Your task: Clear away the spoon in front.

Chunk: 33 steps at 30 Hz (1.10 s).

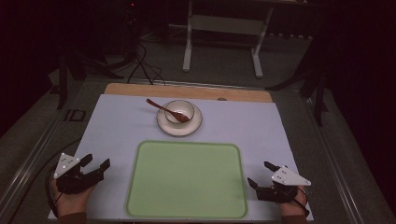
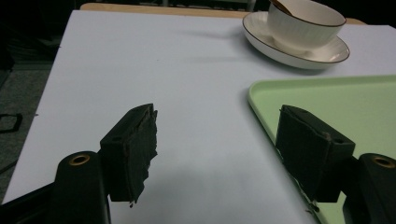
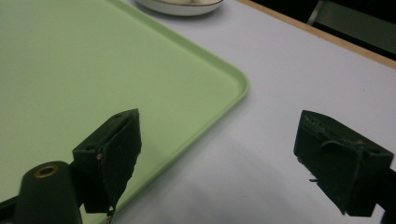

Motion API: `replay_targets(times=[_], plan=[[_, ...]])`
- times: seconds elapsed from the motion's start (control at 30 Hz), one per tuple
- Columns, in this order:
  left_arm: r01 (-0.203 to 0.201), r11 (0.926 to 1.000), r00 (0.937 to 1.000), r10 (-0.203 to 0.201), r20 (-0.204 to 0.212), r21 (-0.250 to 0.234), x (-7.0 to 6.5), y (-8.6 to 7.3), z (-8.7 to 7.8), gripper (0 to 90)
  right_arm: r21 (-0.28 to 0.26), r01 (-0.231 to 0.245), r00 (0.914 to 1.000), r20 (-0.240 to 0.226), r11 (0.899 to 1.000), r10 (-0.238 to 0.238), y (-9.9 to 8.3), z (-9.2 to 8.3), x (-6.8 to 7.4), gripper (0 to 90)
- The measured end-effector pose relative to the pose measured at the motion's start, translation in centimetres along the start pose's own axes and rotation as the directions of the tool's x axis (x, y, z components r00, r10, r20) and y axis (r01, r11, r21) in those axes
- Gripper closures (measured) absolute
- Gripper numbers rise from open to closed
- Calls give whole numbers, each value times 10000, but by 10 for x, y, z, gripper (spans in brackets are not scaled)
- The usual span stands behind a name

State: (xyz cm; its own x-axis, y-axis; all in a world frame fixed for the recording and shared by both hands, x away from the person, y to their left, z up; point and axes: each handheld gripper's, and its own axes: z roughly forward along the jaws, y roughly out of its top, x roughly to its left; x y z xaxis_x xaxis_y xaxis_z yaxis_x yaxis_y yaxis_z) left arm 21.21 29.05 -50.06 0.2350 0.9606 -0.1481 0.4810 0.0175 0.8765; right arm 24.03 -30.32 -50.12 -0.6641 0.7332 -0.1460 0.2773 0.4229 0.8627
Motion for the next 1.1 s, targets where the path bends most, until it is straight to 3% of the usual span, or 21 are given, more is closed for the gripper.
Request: replay_targets(times=[0.43,0.77,1.1], plan=[[12,9999,9993,-8,372,-115,-12,10,6,315,-86,-62,9999,117,9999,63,-1,-2,0,145],[-541,9972,9951,582,795,-521,-31,45,17,310,-215,14,9999,169,9998,-11,0,-3,0,145],[-903,9932,9889,982,1118,-739,-51,73,45,309,-125,241,9995,202,9996,-238,0,-3,2,145]])
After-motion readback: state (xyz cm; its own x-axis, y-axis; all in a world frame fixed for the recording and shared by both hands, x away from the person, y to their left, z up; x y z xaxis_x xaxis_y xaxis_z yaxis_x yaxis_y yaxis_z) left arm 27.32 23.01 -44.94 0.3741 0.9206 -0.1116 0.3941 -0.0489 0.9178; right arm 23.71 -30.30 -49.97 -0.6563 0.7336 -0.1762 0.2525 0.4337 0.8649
